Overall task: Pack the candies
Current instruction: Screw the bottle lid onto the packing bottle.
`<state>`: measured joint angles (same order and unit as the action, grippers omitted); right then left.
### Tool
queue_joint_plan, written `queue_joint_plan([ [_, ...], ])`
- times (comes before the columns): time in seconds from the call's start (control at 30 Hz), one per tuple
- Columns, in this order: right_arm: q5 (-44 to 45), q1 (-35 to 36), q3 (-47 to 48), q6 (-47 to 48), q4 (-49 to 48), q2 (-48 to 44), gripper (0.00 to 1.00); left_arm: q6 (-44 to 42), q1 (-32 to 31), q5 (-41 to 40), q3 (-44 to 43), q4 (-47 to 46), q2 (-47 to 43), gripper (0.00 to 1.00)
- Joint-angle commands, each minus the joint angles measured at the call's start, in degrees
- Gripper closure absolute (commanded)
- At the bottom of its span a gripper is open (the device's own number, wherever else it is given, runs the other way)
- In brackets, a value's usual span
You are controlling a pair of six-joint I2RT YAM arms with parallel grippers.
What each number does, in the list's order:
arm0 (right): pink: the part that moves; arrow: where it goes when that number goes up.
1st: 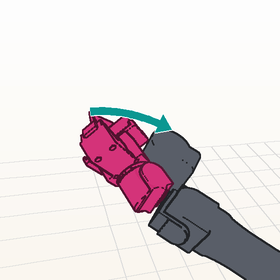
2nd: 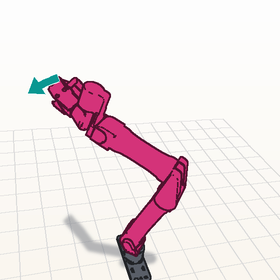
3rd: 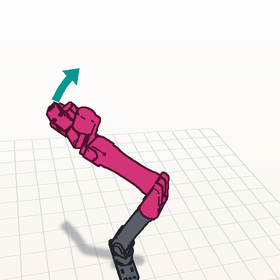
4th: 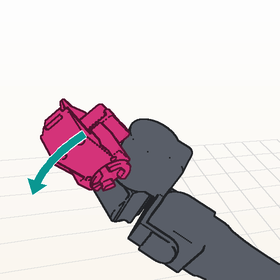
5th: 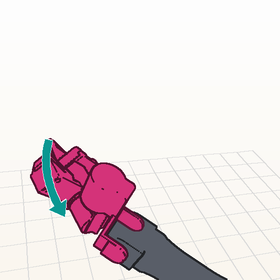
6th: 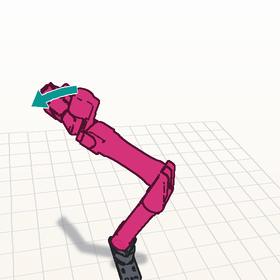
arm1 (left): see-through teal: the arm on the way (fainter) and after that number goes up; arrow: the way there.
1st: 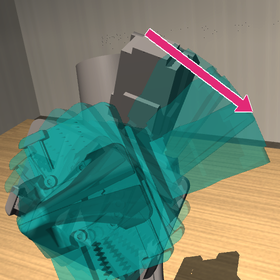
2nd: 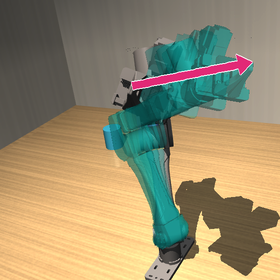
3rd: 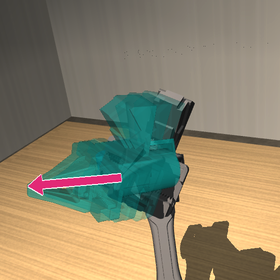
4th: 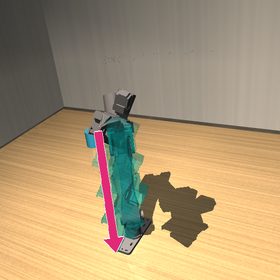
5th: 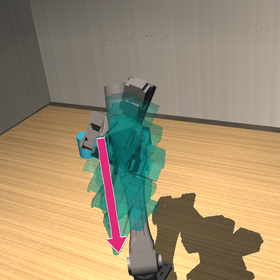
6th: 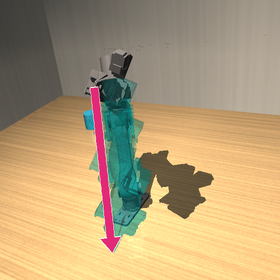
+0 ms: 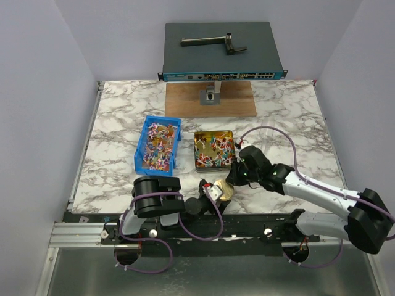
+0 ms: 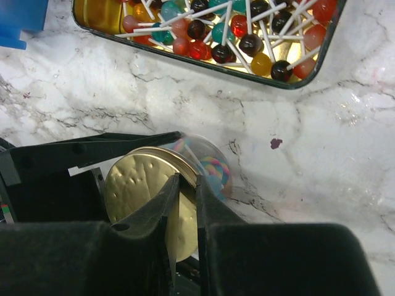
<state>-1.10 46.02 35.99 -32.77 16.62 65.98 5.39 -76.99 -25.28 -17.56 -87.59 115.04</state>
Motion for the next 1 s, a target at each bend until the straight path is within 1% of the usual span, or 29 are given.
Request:
queue_joint_plan([
  [0.0,-1.74,3.48,-3.48,-6.34,9.73,-2.36,0.85,2.92,0.98,-0.65,1.04,-3.77,3.59,0.15],
  [0.2,0.86,10.42,-5.29,-13.51,9.96,-3.86,0.85,3.39,1.45,-0.65,1.13,-3.81,3.69,0.15],
  [0.33,4.67,13.33,-5.56,-16.5,11.48,-4.17,0.85,3.71,1.51,-0.74,1.39,-3.79,3.52,0.15],
  [0.57,7.86,13.75,-6.43,-19.62,15.49,-9.12,0.85,3.8,1.58,-0.78,1.57,-3.79,3.41,0.15],
  [0.8,7.87,13.81,-7.81,-21.82,18.47,-15.39,0.85,3.85,1.67,-0.83,1.57,-3.81,3.43,0.15],
  [0.97,9.53,13.79,-6.04,-22.21,20.66,-18.04,0.84,3.88,1.66,-0.65,1.61,-3.81,3.36,0.15],
])
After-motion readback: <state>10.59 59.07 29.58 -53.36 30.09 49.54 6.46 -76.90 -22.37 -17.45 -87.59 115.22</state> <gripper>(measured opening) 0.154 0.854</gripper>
